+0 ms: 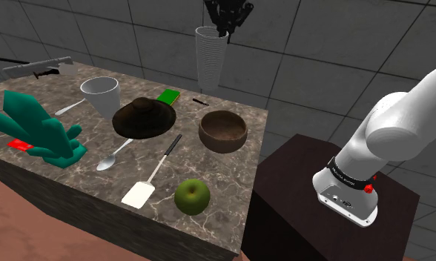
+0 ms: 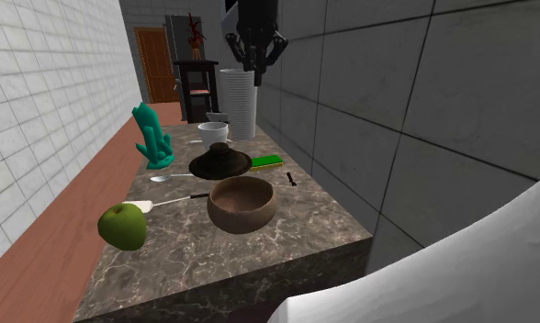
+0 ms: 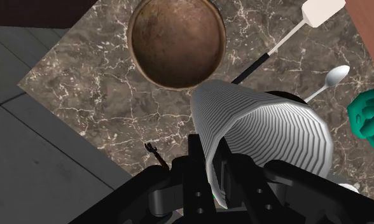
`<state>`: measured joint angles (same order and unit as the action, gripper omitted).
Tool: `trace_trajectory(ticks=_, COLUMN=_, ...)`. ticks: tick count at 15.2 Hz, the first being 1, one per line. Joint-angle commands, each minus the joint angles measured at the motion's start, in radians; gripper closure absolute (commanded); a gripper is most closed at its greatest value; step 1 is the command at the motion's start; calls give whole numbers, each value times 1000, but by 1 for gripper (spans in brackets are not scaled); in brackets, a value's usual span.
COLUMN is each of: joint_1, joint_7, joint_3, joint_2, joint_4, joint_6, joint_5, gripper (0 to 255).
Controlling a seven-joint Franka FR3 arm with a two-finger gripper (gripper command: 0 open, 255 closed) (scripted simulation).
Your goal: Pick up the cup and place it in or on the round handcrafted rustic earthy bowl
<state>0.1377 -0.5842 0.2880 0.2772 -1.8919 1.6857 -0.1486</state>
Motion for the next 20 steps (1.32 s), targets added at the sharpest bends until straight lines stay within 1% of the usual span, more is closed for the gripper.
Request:
trace_trajectory(ticks=1, joint_1=5, joint_7=6, joint_3=-9, joint_2=75, joint_4=-50, joint_6=-24, joint_5=-18, gripper=255)
trace_trajectory(ticks=4, joint_1=20, joint_7=4, joint_3=-20, joint_2=195, joint_4=-106, joint_6=-86, joint_5=-44, gripper=255)
trace_trajectory(ticks=20, joint_1=31, joint_7=26, joint_3=-3, joint_2=230, joint_4=-349, joint_6=123, joint_5=-64, gripper=255)
